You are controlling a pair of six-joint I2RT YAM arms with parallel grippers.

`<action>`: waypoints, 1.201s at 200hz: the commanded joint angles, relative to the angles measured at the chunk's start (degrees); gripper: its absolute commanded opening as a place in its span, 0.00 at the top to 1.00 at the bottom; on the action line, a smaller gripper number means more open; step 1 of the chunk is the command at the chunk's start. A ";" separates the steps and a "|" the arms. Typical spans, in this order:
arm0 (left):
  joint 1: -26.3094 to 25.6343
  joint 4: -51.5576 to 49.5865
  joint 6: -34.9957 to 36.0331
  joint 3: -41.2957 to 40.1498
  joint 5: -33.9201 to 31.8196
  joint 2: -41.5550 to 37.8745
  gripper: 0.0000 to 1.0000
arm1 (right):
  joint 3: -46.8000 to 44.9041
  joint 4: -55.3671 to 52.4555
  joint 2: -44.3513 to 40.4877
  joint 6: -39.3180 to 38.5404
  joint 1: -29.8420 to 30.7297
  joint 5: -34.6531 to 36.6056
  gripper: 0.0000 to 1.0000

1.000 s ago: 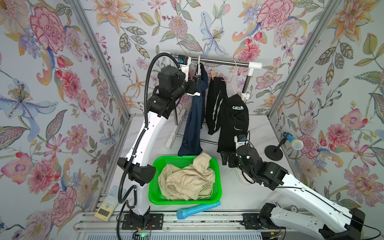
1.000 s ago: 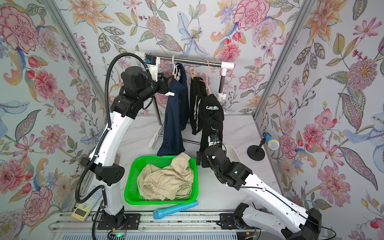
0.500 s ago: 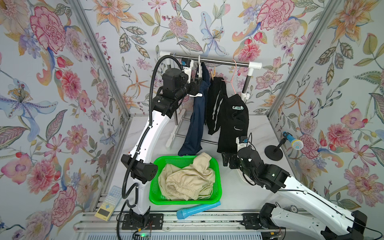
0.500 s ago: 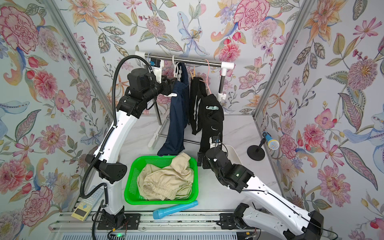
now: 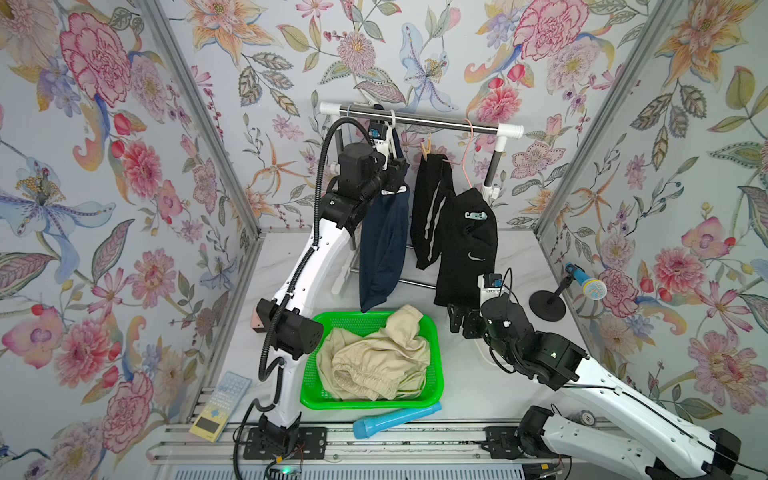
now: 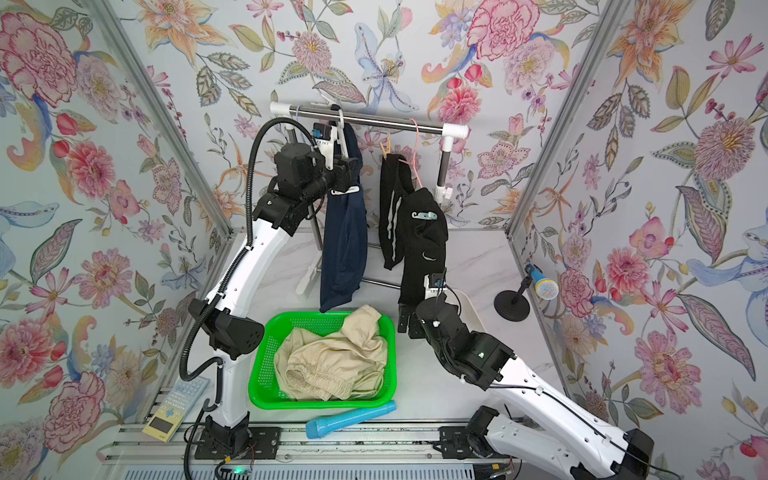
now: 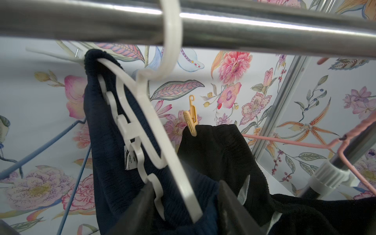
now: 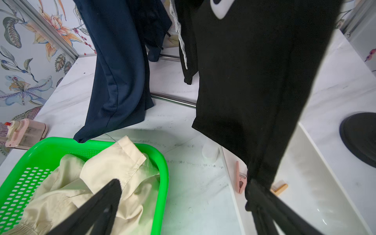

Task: Remove the clothespins securing shorts to the hanger
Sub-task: Pick up the hanger from the clothesline.

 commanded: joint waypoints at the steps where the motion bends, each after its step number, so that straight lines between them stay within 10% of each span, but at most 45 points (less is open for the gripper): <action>1: 0.06 0.89 -0.27 -0.10 -2.98 0.97 0.64 | -1.21 -0.86 -1.36 0.95 0.27 1.55 0.01; 59: 0.03 4.36 0.84 -5.71 -3.64 -4.21 1.00 | -1.92 -0.89 -1.12 1.39 0.11 2.08 0.01; 240: -0.20 14.62 -12.83 -10.43 21.43 -12.55 1.00 | -2.27 -0.88 -5.16 1.69 -0.04 2.17 0.01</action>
